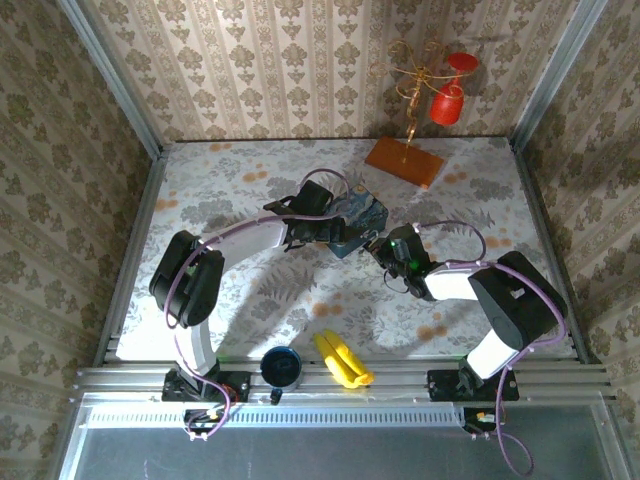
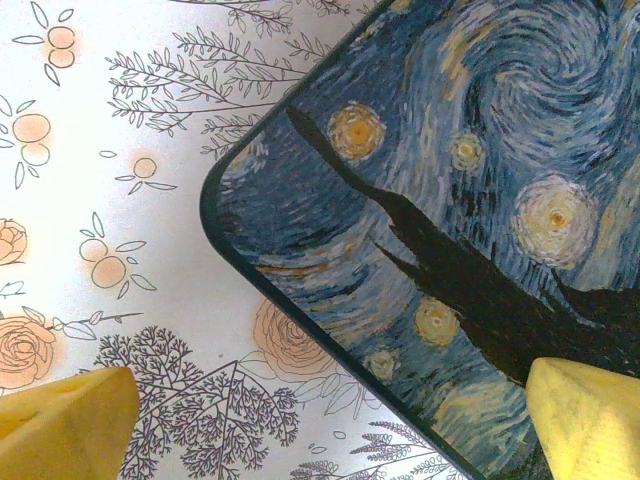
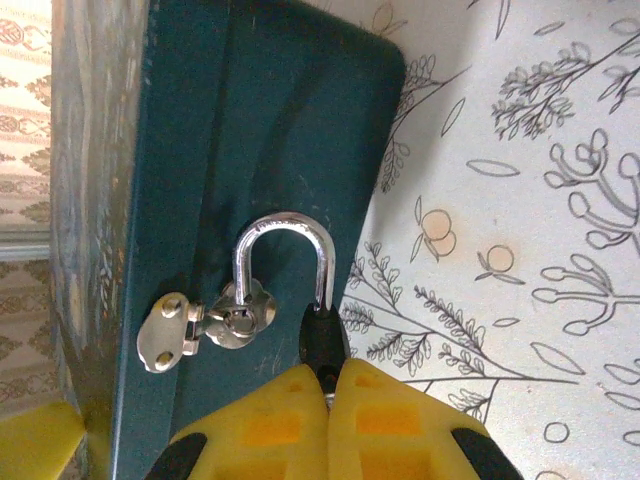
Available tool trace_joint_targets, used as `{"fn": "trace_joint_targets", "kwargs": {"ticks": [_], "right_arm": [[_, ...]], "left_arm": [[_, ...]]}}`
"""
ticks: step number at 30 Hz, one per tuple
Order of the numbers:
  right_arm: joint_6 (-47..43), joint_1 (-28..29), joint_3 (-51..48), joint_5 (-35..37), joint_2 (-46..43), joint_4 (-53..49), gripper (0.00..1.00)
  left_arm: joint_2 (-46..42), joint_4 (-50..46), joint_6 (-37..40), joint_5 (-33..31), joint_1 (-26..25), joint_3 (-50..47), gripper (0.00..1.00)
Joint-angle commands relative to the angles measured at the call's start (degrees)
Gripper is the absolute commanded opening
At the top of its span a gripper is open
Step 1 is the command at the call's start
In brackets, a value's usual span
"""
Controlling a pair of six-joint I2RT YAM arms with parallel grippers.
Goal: Unlock the padlock with the key
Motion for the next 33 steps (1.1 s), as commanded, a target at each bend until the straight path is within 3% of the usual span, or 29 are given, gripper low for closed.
{"fn": "trace_joint_targets", "kwargs": {"ticks": [1, 14, 27, 33], "right_arm": [[0.71, -0.45, -0.72, 3.08, 0.02, 2.57, 0.0], [-3.61, -1.29, -1.9, 5.36, -6.75, -4.59, 0.0], [-10.51, -2.22, -1.63, 6.46, -17.0, -17.64, 0.0], [-12.33, -2.22, -1.73, 6.79, -20.68, -21.83, 0.0]], "left_arm": [[0.57, -6.19, 1.18, -2.83, 0.48, -2.35, 1.0], [0.32, -6.2, 1.09, -3.24, 1.33, -3.08, 1.0], [-0.61, -3.05, 2.21, -2.63, 6.71, -4.41, 1.0], [0.37, 0.27, 2.13, 0.86, 9.55, -3.19, 0.87]]}}
